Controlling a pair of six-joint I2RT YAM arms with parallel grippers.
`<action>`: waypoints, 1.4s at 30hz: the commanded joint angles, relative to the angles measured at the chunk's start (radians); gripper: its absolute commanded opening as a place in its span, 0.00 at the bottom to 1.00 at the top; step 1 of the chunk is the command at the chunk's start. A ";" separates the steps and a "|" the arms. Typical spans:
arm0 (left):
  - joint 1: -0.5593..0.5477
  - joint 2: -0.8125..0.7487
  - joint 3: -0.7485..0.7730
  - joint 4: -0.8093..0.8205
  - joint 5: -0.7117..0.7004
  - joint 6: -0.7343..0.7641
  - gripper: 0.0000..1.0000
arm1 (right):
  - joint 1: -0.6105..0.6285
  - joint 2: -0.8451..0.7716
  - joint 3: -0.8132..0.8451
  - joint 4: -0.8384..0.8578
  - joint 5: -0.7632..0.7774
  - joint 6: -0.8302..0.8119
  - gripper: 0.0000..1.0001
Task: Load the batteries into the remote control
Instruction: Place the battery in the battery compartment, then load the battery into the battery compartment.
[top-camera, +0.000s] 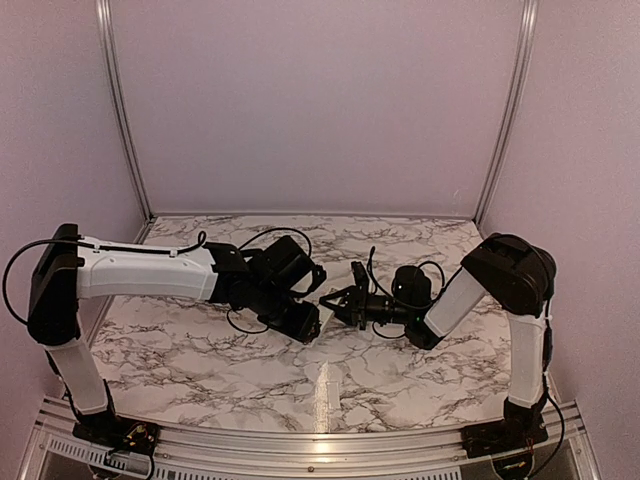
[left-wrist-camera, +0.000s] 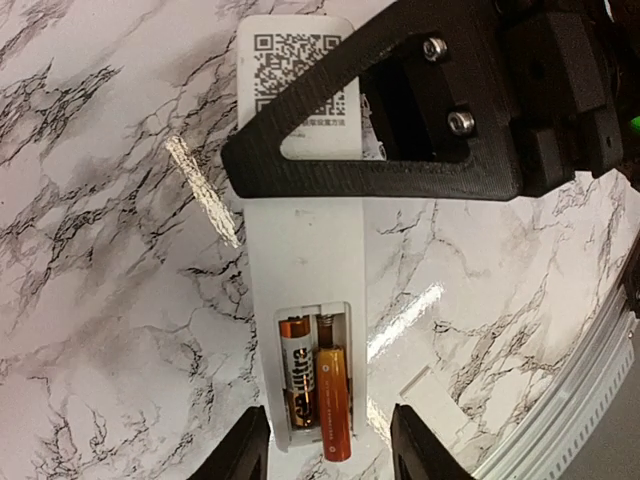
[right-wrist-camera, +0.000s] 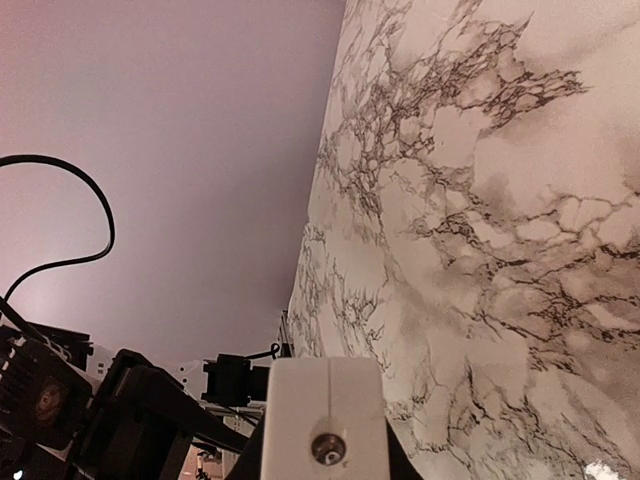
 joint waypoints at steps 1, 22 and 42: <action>0.030 -0.111 -0.039 0.042 -0.029 0.021 0.45 | 0.011 0.005 0.008 0.053 -0.021 0.012 0.00; -0.003 -0.464 -0.454 0.334 0.082 0.578 0.27 | 0.013 -0.045 -0.004 0.081 -0.076 0.058 0.00; -0.106 -0.459 -0.537 0.453 0.001 0.859 0.20 | 0.068 -0.057 0.024 0.043 -0.102 0.049 0.00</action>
